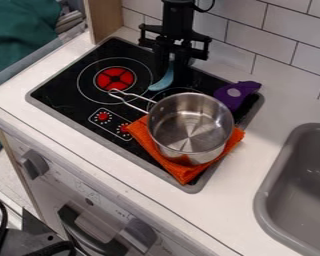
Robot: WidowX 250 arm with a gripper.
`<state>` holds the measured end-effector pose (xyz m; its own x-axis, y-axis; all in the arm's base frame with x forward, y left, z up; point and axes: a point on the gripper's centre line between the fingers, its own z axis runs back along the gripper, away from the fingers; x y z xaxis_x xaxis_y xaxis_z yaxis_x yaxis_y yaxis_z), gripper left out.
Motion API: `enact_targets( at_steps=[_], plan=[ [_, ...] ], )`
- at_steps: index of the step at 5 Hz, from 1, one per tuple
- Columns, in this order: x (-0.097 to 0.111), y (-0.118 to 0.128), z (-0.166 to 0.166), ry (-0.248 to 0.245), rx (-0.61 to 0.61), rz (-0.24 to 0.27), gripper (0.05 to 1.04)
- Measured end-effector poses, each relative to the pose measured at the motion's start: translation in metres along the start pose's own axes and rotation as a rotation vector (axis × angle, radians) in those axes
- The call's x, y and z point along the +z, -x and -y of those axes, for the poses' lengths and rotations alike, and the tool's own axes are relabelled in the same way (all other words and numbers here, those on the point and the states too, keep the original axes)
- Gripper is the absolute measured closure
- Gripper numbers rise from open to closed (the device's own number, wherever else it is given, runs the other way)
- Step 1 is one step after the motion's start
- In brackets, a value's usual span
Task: Move the brush to the upper left corner of the stove
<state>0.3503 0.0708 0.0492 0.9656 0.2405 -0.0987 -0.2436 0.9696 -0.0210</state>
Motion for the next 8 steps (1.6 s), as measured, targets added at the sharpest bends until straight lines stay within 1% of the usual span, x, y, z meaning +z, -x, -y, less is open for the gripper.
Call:
enact_targets(
  at_steps=[1,2,3,4,5,6,7,8],
  plan=[
    [0.017,-0.001,-0.005,0.009,-0.022,0.046,0.985],
    [0.036,0.004,-0.036,0.016,0.023,0.095,1.033],
    [0.03,0.014,-0.066,0.026,0.084,0.082,1.033],
    [0.021,0.028,-0.098,0.045,0.152,0.062,1.033],
    [0.02,0.027,-0.103,0.047,0.117,0.075,1.016],
    [0.024,0.019,-0.076,0.042,0.005,0.098,0.876],
    [0.032,0.012,-0.039,0.034,-0.08,0.113,0.627],
    [0.041,0.001,-0.019,0.025,-0.132,0.153,0.309]
  ],
)
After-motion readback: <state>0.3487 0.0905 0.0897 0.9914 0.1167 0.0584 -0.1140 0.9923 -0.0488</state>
